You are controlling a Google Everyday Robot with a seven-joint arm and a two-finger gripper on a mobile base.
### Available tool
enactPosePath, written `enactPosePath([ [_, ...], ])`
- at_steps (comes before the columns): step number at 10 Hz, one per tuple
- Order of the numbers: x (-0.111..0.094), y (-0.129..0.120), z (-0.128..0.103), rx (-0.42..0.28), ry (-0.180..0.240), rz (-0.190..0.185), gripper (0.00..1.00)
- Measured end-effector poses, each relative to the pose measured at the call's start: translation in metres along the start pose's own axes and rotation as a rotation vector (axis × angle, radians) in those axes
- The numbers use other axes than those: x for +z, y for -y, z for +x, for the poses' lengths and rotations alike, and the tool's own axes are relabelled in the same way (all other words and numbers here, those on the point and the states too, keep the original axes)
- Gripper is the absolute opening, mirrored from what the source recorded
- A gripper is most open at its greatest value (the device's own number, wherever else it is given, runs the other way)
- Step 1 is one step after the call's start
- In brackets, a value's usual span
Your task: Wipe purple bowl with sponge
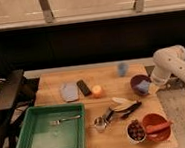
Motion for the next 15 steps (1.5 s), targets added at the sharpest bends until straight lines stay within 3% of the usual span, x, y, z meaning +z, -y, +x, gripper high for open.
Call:
enactPosePath([
  [5, -0.011, 0.025, -0.02, -0.01, -0.008, 0.058, 0.0],
  [8, -0.011, 0.009, -0.04, -0.062, 0.015, 0.055, 0.0],
  [10, -0.008, -0.008, -0.044, -0.091, 0.023, 0.031, 0.0],
  [13, -0.006, -0.014, -0.024, -0.072, 0.009, 0.017, 0.0],
  [15, -0.008, -0.003, -0.012, -0.044, -0.006, 0.032, 0.0],
])
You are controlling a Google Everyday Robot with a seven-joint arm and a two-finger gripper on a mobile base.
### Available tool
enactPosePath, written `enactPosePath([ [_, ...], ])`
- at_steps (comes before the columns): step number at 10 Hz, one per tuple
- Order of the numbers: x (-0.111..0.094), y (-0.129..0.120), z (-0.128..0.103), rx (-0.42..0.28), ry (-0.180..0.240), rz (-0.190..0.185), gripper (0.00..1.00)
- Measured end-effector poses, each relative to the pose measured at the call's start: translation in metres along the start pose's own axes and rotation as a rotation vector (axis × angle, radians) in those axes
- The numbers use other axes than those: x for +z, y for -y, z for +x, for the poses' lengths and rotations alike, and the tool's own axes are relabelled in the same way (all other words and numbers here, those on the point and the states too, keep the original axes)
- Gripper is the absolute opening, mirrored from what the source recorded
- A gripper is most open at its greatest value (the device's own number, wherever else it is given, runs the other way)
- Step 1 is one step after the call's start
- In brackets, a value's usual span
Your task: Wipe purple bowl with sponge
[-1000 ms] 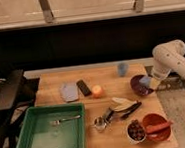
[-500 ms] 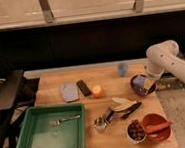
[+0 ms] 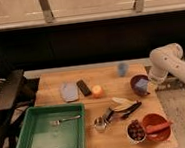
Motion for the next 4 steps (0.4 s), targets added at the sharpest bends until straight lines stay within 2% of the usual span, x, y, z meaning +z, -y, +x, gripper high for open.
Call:
enactPosePath([
  [2, -0.006, 0.013, 0.006, 0.025, -0.005, 0.022, 0.0],
  [4, -0.012, 0.021, -0.004, 0.022, 0.004, 0.038, 0.0],
])
